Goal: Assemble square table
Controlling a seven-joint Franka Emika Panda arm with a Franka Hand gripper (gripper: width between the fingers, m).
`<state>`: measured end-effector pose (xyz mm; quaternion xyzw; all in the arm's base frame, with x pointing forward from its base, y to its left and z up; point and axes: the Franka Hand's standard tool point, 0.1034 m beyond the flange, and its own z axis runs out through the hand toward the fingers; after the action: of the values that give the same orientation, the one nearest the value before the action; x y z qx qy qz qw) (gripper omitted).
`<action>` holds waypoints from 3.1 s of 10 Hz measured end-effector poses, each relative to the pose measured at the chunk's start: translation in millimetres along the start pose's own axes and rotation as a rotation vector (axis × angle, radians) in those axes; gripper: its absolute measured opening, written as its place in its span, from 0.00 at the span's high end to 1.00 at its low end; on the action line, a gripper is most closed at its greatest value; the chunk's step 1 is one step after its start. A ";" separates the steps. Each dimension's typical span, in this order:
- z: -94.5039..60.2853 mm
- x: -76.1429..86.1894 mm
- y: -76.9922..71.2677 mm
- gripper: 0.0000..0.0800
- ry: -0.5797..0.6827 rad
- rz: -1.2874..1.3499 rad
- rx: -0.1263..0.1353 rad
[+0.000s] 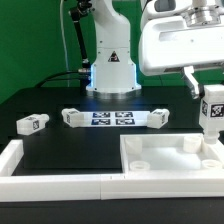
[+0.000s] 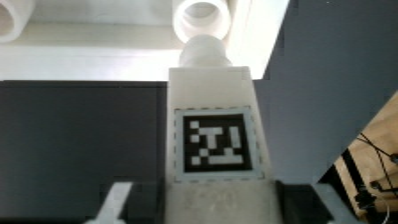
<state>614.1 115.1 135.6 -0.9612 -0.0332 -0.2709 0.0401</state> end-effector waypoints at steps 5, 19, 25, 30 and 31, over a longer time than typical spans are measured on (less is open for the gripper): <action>10.3 -6.0 3.2 0.64 -0.004 -0.012 -0.004; 38.6 -18.1 -3.4 0.64 -0.020 -0.012 -0.005; 41.4 -19.4 -0.9 0.23 0.000 -0.008 -0.009; 41.5 -19.5 -0.8 0.19 0.000 -0.010 -0.009; 41.9 -20.0 -0.2 0.19 -0.010 -0.008 -0.010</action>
Offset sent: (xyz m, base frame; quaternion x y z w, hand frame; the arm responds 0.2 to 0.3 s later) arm 0.0000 0.0000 0.0000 0.0000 0.0000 0.0000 1.0000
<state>618.7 118.4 89.5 -0.9625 -0.0360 -0.2666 0.0341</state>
